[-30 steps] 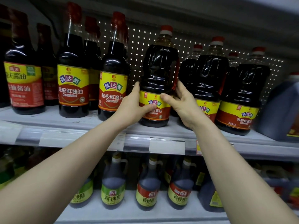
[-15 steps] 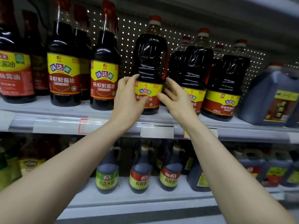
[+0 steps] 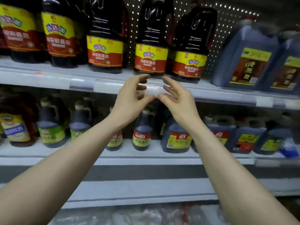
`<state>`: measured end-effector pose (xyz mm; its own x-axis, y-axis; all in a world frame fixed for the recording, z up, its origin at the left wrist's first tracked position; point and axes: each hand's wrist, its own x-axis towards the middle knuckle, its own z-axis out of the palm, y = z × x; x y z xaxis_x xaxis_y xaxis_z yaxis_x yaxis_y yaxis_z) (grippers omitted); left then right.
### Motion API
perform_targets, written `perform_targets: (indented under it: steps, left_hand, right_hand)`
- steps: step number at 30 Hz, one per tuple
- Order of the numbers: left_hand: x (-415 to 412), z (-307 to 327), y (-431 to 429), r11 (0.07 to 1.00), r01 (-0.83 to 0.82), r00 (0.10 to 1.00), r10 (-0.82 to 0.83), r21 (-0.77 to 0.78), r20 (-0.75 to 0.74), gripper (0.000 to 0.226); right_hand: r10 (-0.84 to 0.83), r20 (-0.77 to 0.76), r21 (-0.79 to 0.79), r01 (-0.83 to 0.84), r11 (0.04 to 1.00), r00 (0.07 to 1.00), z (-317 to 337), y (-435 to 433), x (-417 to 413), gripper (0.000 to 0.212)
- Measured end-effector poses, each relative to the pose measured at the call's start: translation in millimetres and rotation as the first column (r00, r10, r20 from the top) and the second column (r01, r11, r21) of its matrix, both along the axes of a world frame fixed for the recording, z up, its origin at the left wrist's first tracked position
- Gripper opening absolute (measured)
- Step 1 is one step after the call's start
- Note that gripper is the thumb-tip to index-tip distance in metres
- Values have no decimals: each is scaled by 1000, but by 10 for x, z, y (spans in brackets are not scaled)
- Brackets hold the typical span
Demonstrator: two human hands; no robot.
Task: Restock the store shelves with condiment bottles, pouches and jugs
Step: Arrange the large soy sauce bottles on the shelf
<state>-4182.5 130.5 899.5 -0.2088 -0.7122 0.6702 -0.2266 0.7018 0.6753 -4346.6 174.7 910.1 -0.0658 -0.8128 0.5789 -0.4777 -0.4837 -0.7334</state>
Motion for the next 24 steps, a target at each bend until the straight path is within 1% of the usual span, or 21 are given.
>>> perform_targets:
  steps: [3,7,11,14,19,24]
  left_hand:
    - [-344,-238,284,997,28,999,-29,77,12,60]
    - [-661,-529,565,992,19,999,-24,126,44,61]
    - [-954,-985,873,973,22,996,-41,231,78,61]
    - [-1094,-1349,1043,947,68,990,-103,314,99,60]
    - [-1315,-1893,1253,889,118,969,-201,443,145,61]
    - [-1514,-2439,1355,818,189,921,-339,543,189,61]
  right_hand:
    - [2,12,37,-2,999,1000,-246,274,-362,53]
    - [14,25,77,-16,997,1000,-558,565,-704,51]
    - [7,26,179,-12,984,1000,-1050,903,-975,47]
    - [-10,44,234,-1,972,999,-1408,1119,-1169,45]
    - [-103,62,354,75,932,993,-1971,1421,-1442,45]
    - [-203,110,453,132,881,973,-2511,1670,-1545,43]
